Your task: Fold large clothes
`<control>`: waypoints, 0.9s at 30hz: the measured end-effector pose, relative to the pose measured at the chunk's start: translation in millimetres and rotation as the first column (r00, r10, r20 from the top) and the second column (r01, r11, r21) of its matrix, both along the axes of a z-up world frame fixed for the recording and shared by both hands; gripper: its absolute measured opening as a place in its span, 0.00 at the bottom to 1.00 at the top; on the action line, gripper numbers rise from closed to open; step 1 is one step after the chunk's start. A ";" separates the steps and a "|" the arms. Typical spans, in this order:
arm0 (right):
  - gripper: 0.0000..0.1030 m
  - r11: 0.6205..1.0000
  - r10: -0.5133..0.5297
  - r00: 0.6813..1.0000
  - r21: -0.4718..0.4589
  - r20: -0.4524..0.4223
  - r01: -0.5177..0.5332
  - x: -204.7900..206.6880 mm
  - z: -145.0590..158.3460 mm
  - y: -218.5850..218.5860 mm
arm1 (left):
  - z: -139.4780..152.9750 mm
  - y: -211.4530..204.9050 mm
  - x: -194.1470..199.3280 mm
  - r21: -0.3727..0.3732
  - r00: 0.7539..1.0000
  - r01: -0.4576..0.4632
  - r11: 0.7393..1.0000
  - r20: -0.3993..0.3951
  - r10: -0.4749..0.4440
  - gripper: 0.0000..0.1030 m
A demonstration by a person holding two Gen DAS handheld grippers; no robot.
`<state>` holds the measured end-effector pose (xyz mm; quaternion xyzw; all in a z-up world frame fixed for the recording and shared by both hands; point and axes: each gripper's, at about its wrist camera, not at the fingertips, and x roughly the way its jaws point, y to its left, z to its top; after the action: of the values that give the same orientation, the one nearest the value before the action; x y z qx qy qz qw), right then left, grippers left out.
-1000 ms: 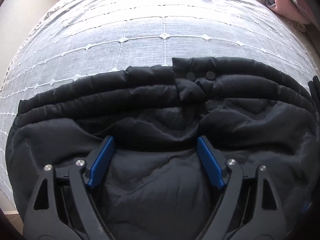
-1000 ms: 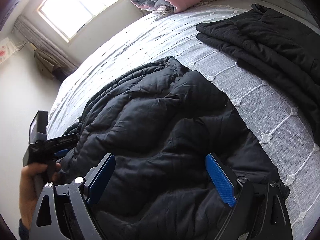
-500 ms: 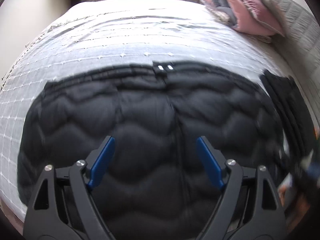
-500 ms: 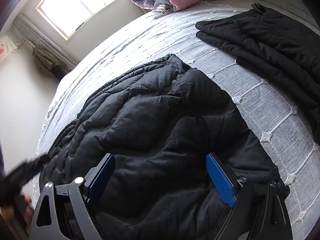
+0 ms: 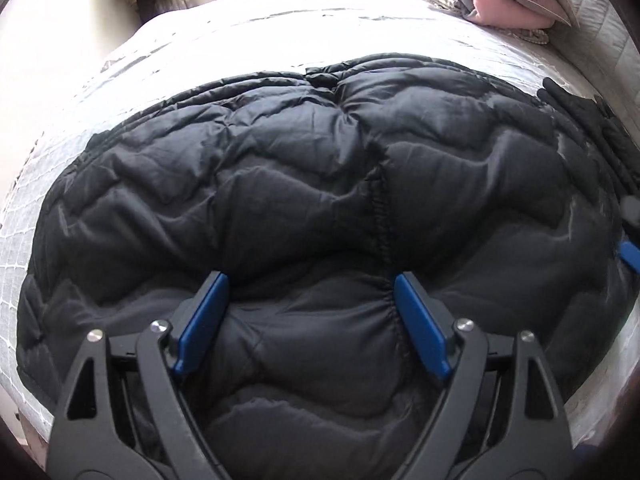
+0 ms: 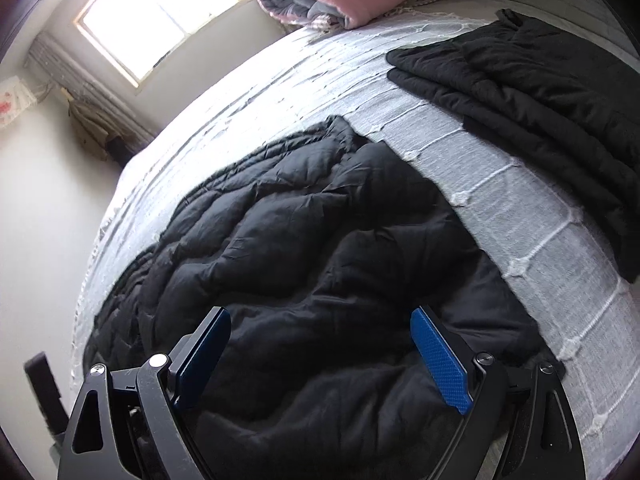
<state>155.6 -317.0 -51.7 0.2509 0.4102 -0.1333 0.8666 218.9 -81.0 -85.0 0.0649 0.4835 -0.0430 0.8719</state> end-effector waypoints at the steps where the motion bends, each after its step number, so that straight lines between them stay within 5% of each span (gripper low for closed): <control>1: 0.90 1.000 -0.010 1.000 0.005 0.024 0.010 -10.2 5.0 -3.9 | 0.0 -1.0 -1.5 0.001 1.000 0.004 1.000 0.001 -0.004 0.83; 4: 0.90 0.998 -0.060 0.993 0.009 0.099 0.059 -40.9 18.5 -22.7 | 0.4 0.3 -0.4 -0.017 1.000 0.003 1.000 -0.007 -0.003 0.83; 6: 0.90 0.981 -0.195 0.974 0.036 0.119 0.192 -59.3 22.0 -49.5 | 0.8 -1.1 0.3 -0.026 1.000 0.001 1.000 -0.012 -0.001 0.83; 8: 0.90 0.931 -0.357 0.930 0.112 0.085 0.347 -77.6 11.7 -77.3 | 1.1 -2.2 0.1 -0.029 1.000 0.001 1.000 -0.013 -0.001 0.83; 11: 0.90 0.847 -0.453 0.891 0.325 0.025 0.421 -94.3 -15.2 -102.0 | 0.4 -1.0 0.2 -0.035 1.000 0.004 0.999 -0.012 -0.005 0.83; 19: 0.90 0.791 -0.322 0.947 0.549 -0.003 0.270 -64.3 -52.6 -76.8 | 1.8 0.2 -0.7 -0.037 1.000 0.005 0.999 -0.007 -0.005 0.83; 24: 0.88 0.820 -0.332 0.943 0.502 0.026 0.274 -55.4 -51.5 -56.9 | 1.9 0.2 -1.8 -0.037 1.000 0.004 0.999 -0.004 -0.004 0.83; 27: 0.68 0.830 -0.318 0.947 0.494 0.038 0.259 -46.4 -52.9 -46.6 | 1.4 0.3 -1.6 -0.041 1.000 0.008 0.999 -0.007 -0.008 0.83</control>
<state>109.2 -363.6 -104.6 0.5255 0.3355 -0.1412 0.7690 217.3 -80.7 -83.6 0.0487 0.4852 -0.0568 0.8712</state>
